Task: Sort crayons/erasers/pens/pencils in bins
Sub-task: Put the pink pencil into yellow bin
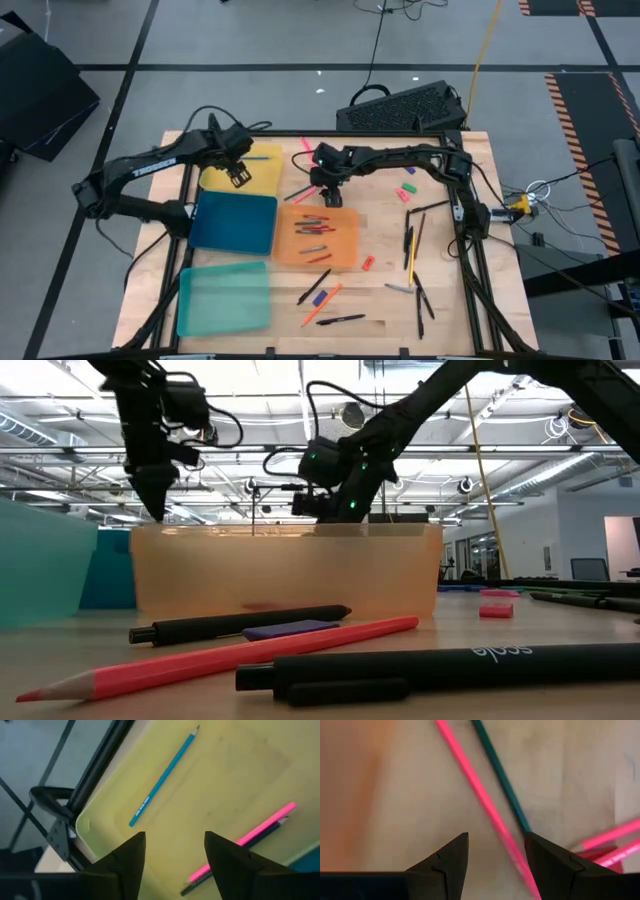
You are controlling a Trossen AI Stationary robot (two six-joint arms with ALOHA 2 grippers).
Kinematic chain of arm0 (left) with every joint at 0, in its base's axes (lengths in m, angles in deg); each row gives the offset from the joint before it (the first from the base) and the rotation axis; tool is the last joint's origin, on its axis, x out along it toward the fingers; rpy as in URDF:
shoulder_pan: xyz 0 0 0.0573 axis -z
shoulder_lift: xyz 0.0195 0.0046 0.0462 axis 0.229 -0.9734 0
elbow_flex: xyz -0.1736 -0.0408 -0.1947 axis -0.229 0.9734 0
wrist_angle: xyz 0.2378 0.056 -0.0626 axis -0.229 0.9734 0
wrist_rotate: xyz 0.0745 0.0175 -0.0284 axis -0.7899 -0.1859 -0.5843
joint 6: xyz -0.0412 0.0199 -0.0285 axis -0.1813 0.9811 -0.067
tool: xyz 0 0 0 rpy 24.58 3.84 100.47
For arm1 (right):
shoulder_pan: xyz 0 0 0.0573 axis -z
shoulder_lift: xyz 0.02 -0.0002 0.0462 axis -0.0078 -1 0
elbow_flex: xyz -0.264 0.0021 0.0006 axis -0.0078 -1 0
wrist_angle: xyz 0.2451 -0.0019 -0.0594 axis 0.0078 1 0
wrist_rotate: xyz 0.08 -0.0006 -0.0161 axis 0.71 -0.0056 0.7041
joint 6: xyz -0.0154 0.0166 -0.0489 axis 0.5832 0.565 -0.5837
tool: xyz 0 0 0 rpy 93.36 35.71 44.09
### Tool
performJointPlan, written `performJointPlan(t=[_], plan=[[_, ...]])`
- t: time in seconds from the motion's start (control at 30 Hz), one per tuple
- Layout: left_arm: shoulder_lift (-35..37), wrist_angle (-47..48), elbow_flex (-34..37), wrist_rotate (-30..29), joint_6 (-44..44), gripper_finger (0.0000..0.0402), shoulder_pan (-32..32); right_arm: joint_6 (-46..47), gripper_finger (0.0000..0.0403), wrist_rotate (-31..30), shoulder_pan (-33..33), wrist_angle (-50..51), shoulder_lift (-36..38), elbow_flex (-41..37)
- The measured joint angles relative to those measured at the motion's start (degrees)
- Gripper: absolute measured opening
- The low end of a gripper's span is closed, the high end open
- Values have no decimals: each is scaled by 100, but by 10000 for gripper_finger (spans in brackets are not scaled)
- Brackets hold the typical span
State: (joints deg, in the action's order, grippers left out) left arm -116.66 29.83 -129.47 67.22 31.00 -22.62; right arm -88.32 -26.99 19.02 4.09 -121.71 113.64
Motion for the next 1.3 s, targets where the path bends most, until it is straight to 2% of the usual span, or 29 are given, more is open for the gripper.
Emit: performJointPlan(t=[0.23, 0.6, 0.9, 1.07, 1.2, 1.3], plan=[[448, -1, -2, 2, -591, 207, 15, 12, 166, 1, 73, -285, -33, -81], [515, -35, -2, 15, -629, 207, 63, -56, 105, 2, 113, 347, -20, -76], [515, -48, -2, 22, -811, 207, 59, -589, 41, -24, 115, 911, -2, -63], [515, -324, -2, 618, -1039, 207, 59, -635, 10, -151, 107, 940, -2, -71], [515, -874, -2, 1348, -1167, 207, 66, -547, 12, -193, 69, 979, 110, -90], [515, -1200, -2, 1488, -1167, 207, 74, -423, 17, -210, 33, 1085, 303, -118]])
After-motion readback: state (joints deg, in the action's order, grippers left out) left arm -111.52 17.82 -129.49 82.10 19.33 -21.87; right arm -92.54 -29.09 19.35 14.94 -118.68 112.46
